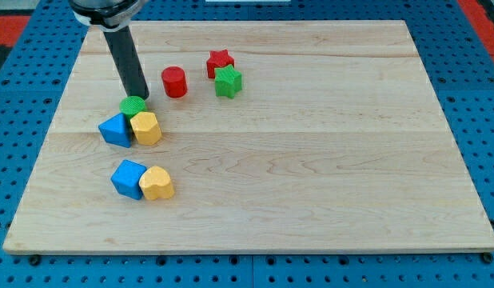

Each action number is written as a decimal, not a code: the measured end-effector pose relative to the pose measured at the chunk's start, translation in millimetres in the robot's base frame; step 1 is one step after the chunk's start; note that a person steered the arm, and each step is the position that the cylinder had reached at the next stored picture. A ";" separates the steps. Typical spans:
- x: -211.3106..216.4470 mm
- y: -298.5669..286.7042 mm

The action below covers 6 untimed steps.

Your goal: Move the red circle left to the red star

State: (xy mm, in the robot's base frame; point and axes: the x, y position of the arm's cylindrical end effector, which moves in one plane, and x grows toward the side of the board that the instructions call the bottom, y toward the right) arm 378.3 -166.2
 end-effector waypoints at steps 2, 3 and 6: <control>2.2 19.3; -2.3 67.3; -78.4 74.7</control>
